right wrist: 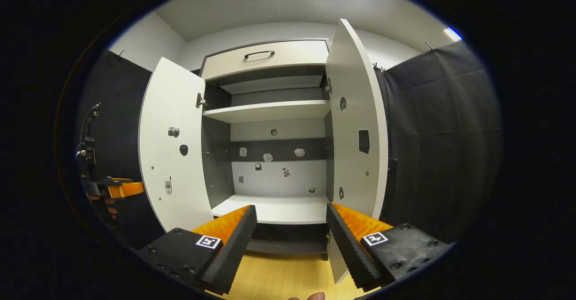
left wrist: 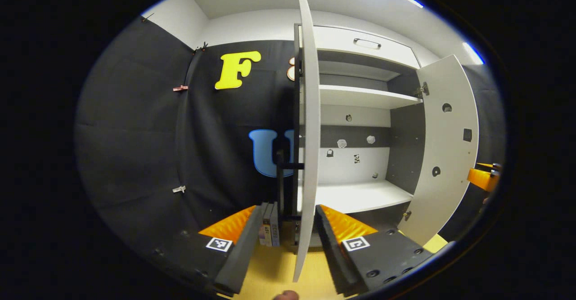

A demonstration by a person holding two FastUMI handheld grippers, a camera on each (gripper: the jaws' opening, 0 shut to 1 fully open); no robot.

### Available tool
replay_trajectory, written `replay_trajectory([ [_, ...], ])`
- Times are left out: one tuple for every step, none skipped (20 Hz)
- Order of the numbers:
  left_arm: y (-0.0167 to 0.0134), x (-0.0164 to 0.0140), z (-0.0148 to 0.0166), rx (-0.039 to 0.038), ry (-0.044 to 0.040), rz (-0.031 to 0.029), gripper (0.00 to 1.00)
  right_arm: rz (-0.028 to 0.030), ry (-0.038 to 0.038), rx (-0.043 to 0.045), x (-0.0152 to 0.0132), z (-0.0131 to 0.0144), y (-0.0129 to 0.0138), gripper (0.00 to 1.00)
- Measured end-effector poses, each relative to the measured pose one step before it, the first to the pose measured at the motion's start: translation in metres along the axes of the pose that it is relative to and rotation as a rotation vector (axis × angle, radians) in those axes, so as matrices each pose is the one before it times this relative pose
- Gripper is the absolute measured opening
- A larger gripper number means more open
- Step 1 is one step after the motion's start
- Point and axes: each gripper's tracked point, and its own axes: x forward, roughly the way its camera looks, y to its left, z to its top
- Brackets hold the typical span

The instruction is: Open the right door of the double-door shoe cabinet with the right hand, and open the left door with the left hand.

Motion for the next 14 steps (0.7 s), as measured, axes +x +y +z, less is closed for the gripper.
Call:
replay_trajectory([
  [-0.00527, -0.00161, 0.00336, 0.00548, -0.01895, -0.00025, 0.86, -0.00271, -0.00231, -0.00063, -0.00039, 0.00058, -0.00252, 0.98],
  [-0.00291, -0.00494, 0.00482, 0.00173, -0.01783, -0.00077, 0.99, -0.00375, -0.00201, 0.00085, 0.00043, 0.00065, -0.00245, 0.98],
  [-0.00677, -0.00369, 0.00219, -0.00230, -0.00967, -0.00385, 0.97, -0.00519, 0.00013, 0.00266, 0.00014, 0.00025, -0.00199, 0.98],
  [-0.00553, -0.00292, -0.00026, -0.00693, 0.00070, -0.00236, 0.96, -0.00483, 0.00079, 0.00541, -0.00025, 0.00011, -0.00269, 0.98],
  [-0.00505, -0.00351, -0.00134, -0.01116, 0.00431, -0.00301, 0.96, -0.01043, 0.00821, 0.00373, 0.00081, -0.00044, -0.00432, 0.98],
  [-0.00604, -0.00263, -0.00001, -0.01388, 0.00198, -0.00284, 0.96, -0.01524, 0.01427, 0.00100, 0.00012, -0.00297, -0.00627, 0.98],
  [-0.00699, -0.00301, -0.00062, -0.00922, 0.00488, -0.00748, 0.96, -0.01152, 0.01364, 0.00117, 0.00050, -0.00160, -0.00451, 0.98],
  [-0.00750, -0.00244, -0.00106, -0.00745, 0.00110, -0.00639, 0.96, -0.00576, 0.00635, 0.00161, 0.00030, -0.00025, -0.00204, 0.98],
  [-0.00642, -0.00124, 0.00005, -0.00096, -0.00354, -0.00938, 0.96, -0.00609, -0.00111, -0.00035, 0.00086, 0.00097, -0.00370, 0.98],
  [-0.00641, -0.00167, -0.00233, 0.00542, 0.00296, -0.00604, 0.96, -0.00779, -0.00860, -0.00439, -0.00050, 0.00210, -0.00361, 0.98],
  [-0.00595, 0.00076, -0.00253, 0.00938, 0.00181, -0.00515, 0.96, -0.00488, -0.01238, -0.00296, -0.00095, 0.00313, -0.00222, 0.98],
  [-0.00610, -0.00058, -0.00112, 0.00742, 0.00382, -0.00381, 0.95, -0.00132, -0.01140, 0.00171, -0.00153, 0.00263, -0.00013, 0.98],
  [-0.00659, -0.00077, -0.00080, 0.00784, 0.00009, -0.00712, 0.96, 0.00212, -0.01267, 0.00619, -0.00183, 0.00338, 0.00012, 0.98],
  [-0.00668, -0.00193, 0.00020, 0.00456, -0.00296, -0.00741, 0.96, -0.00215, -0.00660, 0.00402, -0.00070, 0.00235, -0.00171, 0.98],
])
